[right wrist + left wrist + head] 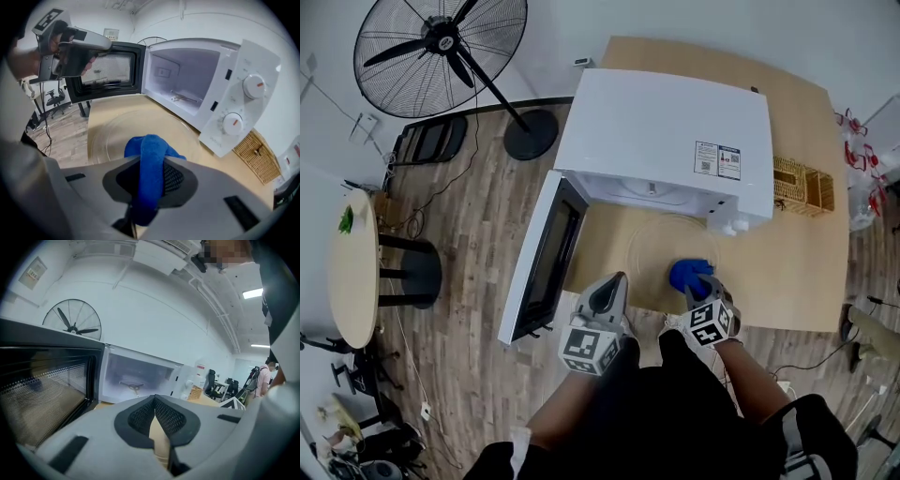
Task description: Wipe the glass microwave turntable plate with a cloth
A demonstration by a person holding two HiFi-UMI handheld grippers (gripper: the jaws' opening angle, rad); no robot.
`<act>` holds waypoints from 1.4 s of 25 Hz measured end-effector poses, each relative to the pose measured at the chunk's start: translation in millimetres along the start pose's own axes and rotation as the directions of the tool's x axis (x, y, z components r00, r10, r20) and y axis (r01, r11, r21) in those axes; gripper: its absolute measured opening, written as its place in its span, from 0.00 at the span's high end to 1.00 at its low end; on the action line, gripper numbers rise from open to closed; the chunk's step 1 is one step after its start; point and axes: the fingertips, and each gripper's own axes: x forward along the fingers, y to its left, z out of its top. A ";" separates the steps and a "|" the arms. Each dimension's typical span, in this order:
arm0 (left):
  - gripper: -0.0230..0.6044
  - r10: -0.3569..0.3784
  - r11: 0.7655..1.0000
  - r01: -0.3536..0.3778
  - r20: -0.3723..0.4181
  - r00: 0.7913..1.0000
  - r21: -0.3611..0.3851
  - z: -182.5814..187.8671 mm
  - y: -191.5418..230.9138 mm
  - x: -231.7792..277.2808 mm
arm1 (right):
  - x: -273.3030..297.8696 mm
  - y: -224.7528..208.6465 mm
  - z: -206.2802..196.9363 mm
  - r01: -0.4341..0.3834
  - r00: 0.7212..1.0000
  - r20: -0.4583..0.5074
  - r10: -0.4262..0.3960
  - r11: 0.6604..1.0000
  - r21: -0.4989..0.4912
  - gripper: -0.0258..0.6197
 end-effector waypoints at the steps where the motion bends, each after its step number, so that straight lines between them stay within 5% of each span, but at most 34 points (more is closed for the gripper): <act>1: 0.96 -0.005 1.000 0.005 0.001 1.000 0.002 1.0 -1.9 1.5 | -1.3 -5.6 -3.6 0.013 1.000 -0.007 -0.013 1.000 0.008 0.86; 12: 0.96 -0.050 0.999 0.050 0.019 0.999 0.020 17.5 -23.7 11.2 | -14.8 -37.2 -23.9 0.050 0.998 -0.034 -0.047 0.996 0.074 0.86; 18: 0.96 -0.060 0.998 0.060 0.032 0.998 0.017 26.6 -27.1 11.9 | -49.0 -50.2 42.5 0.066 0.969 0.231 -0.092 0.991 0.114 0.86; 24: 0.96 -0.060 0.998 0.058 0.060 0.996 0.026 40.1 -25.6 12.8 | -107.1 -71.1 116.5 0.055 0.877 0.460 -0.141 0.979 0.196 0.86; 35: 0.96 -0.063 0.996 0.053 0.144 0.988 0.073 86.2 -28.5 11.7 | -218.8 -110.4 216.5 0.062 0.637 0.736 -0.227 0.968 0.244 0.87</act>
